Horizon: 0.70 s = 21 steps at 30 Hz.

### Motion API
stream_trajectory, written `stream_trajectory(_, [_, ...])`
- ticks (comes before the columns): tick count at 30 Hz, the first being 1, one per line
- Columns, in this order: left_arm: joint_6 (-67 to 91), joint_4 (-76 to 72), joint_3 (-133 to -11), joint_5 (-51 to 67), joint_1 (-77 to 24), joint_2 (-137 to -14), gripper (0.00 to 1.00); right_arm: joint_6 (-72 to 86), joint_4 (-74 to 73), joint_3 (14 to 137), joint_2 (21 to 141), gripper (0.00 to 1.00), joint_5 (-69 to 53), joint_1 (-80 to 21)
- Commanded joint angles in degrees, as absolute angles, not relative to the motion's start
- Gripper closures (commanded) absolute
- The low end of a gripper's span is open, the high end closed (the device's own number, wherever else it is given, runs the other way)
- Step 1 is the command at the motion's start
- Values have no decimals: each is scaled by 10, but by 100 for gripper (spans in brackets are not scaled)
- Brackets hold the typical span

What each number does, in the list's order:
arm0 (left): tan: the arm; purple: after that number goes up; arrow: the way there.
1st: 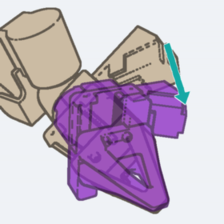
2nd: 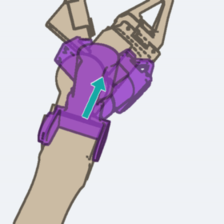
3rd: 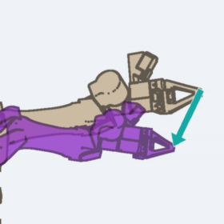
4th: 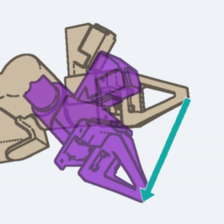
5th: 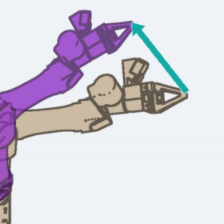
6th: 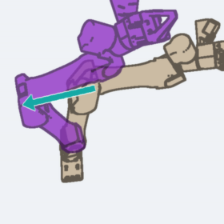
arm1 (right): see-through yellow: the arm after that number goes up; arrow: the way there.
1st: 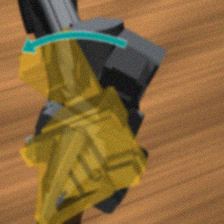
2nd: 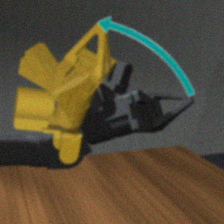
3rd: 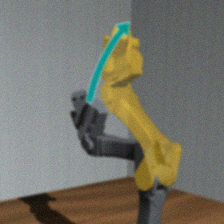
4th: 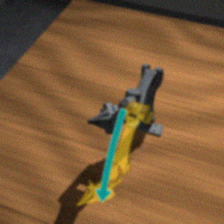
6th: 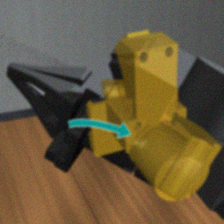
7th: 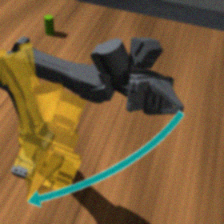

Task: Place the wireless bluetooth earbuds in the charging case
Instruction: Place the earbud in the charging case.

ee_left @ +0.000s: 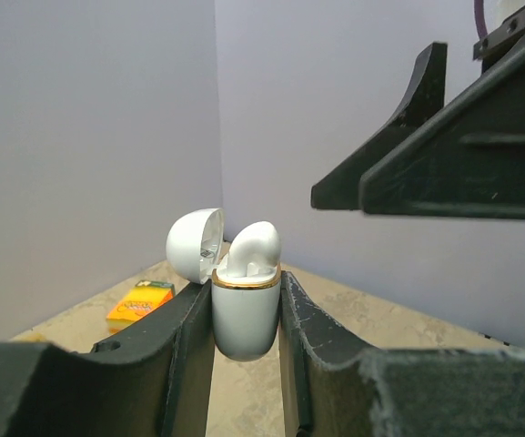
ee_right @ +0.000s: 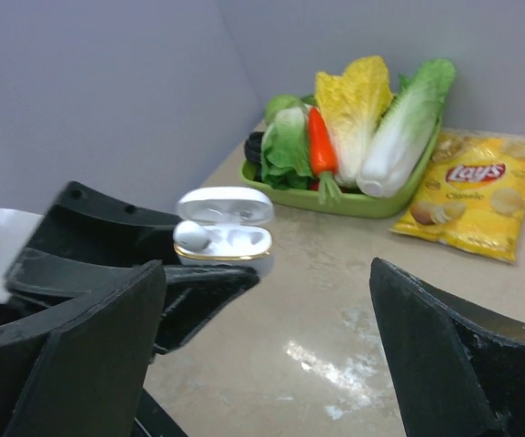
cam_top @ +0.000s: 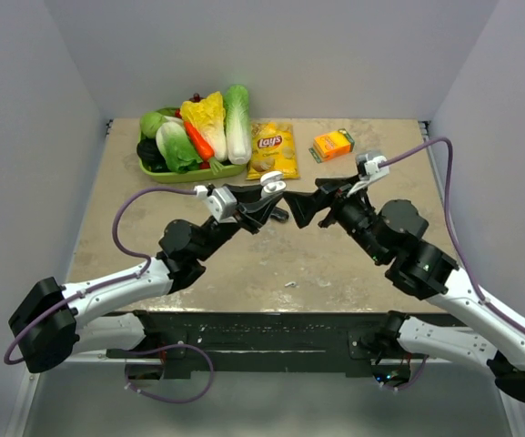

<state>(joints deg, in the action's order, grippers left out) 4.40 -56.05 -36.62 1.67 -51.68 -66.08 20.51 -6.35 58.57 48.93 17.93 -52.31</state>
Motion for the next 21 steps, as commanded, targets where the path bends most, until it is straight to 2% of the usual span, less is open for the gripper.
stream_trajectory(1, [47,-570,-382,15,-519,-669,100,200,-3,592,482,2,115,-521])
stream_trajectory(9, [54,-584,-379,34,-519,-673,100,198,-32,614,540,2,143,-520])
stream_trajectory(21, [53,-601,-362,33,-519,-661,100,200,-61,607,544,3,199,-521])
